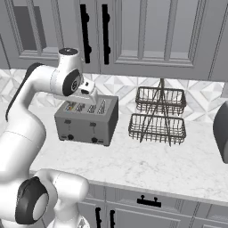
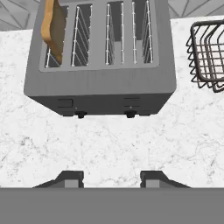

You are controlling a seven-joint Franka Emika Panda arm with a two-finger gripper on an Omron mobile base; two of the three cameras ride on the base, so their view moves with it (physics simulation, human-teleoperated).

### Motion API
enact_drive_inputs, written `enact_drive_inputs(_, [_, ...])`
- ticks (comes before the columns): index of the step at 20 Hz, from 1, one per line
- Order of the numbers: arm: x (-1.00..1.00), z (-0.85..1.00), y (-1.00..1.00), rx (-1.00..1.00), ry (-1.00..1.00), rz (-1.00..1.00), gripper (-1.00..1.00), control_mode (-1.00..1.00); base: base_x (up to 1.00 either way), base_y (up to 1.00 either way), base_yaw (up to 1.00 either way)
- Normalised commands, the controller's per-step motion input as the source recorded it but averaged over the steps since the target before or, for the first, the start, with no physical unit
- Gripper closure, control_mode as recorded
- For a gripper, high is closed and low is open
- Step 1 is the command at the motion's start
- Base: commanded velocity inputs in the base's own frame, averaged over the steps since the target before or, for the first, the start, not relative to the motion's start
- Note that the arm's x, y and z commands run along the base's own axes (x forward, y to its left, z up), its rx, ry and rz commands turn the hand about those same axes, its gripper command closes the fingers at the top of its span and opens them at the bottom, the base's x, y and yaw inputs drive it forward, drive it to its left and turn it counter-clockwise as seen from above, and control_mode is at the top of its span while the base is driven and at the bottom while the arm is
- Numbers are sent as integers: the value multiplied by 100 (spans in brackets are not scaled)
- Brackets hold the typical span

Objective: Start the toaster. Once the lever pops up, take the bread to the plate on the dining counter.

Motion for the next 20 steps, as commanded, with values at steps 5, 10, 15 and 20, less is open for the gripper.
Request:
enact_drive_inputs(5, [2, -6, 11, 0, -1, 0, -100, -100, 0, 0, 0])
enact_drive_inputs(10, [0, -24, 35, 0, -14, 0, -100, -100, 0, 0, 0])
enact_drive_inputs(15, [3, -23, 49, -4, -9, 0, -100, -100, 0, 0, 0])
enact_drive_inputs(20, [22, -19, 62, -9, 0, 0, 100, -100, 0, 0, 0])
